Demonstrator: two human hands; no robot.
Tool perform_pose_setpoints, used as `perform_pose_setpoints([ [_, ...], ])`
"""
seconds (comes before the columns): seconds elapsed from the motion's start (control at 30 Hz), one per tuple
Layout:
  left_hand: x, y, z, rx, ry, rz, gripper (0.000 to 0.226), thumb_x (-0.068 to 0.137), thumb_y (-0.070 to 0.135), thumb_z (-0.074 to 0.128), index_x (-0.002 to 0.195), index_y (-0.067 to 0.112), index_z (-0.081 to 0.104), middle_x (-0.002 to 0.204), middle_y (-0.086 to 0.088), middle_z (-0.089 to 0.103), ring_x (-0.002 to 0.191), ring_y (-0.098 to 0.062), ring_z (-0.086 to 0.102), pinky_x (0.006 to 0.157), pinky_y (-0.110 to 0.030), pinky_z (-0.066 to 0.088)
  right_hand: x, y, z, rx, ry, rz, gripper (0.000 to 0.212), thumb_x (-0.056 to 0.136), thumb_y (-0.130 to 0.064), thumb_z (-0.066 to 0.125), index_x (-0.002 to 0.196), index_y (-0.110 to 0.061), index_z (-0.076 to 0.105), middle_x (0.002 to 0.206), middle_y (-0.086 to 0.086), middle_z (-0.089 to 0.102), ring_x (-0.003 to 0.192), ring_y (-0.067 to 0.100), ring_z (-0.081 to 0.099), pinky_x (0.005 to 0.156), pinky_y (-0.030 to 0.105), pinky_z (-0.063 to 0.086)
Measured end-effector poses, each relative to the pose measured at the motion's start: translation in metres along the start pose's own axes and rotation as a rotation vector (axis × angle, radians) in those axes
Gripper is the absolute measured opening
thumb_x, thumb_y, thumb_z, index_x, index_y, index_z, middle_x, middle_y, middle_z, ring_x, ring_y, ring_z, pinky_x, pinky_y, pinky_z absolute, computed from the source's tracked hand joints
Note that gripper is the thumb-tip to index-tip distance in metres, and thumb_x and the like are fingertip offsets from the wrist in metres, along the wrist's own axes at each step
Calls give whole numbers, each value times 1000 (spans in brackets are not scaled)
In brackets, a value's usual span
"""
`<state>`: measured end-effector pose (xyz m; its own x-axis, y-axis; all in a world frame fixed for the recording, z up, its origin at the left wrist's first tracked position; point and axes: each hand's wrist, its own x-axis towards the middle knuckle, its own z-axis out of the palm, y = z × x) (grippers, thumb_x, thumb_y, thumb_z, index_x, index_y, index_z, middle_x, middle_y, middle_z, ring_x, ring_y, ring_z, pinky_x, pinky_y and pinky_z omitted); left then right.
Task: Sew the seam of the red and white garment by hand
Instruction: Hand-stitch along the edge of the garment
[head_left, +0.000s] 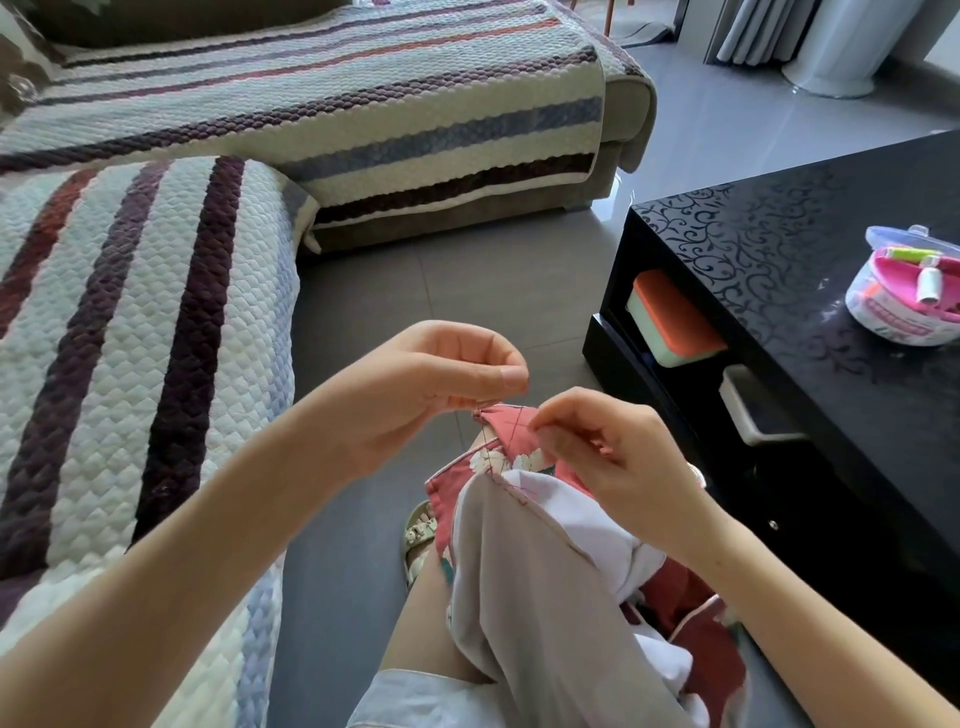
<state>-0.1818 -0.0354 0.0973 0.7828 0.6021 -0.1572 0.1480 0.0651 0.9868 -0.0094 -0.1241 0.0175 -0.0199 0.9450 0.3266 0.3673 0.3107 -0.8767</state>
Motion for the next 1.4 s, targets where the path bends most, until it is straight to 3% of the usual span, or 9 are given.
perform_pose_setpoints([
  [0.13,2,-3,-1,-13,-8,6,14,77,18,62,64,20,68,62,8,57,61,-4,50,61,-12,43,-1,-12,7,257,-66,24,15,91,-15,57,102,-24,59,70,0,62,66,14,60,70,29,51],
  [0.27,5,-16,0,-60,18,15,7,78,18,61,75,12,64,65,6,55,63,-7,48,65,-15,43,-1,-30,1,510,-60,-10,34,92,-19,60,122,-37,57,68,-6,59,64,7,54,67,15,45],
  [0.53,4,-57,21,-14,-123,-35,8,93,12,50,89,6,52,78,4,61,72,-6,57,69,-13,44,-3,-46,-18,201,119,27,12,92,-9,52,88,-13,63,68,3,67,59,17,64,55,24,51],
  [0.7,3,-77,31,215,89,-33,21,86,26,45,79,6,45,69,2,51,67,-14,44,69,-30,38,1,-37,-31,-173,279,52,10,94,-20,54,88,-15,59,72,-4,72,70,10,70,67,29,55],
  [0.87,0,-82,21,262,241,-80,16,88,22,53,76,14,48,54,15,48,58,-12,41,58,-26,34,23,-28,-50,533,400,292,18,98,-14,43,84,-10,53,68,8,71,75,26,72,74,36,59],
  [1.03,-5,-82,12,376,283,-160,18,96,10,51,78,14,50,52,14,52,50,-2,41,52,-18,34,53,16,-80,1056,577,497,27,101,-8,34,78,-12,49,52,-3,50,47,8,51,46,18,44],
  [1.13,-6,-82,13,414,321,-191,15,97,15,51,81,16,53,64,11,55,58,-5,44,52,-16,35,62,47,-85,721,727,529,27,98,-2,36,77,-13,49,48,-6,38,40,6,35,40,17,29],
  [1.27,-5,-76,18,297,333,-180,14,96,16,53,82,13,55,67,1,58,64,-15,48,59,-27,37,49,49,-50,-115,366,411,21,90,-10,56,73,-20,62,54,-11,49,45,0,40,48,19,29],
  [1.4,-8,-66,16,170,304,-185,17,96,14,53,79,12,53,53,9,52,51,-10,40,51,-27,29,23,11,-17,115,-140,426,9,90,-14,64,95,-13,71,69,-8,66,60,-4,57,59,12,44],
])
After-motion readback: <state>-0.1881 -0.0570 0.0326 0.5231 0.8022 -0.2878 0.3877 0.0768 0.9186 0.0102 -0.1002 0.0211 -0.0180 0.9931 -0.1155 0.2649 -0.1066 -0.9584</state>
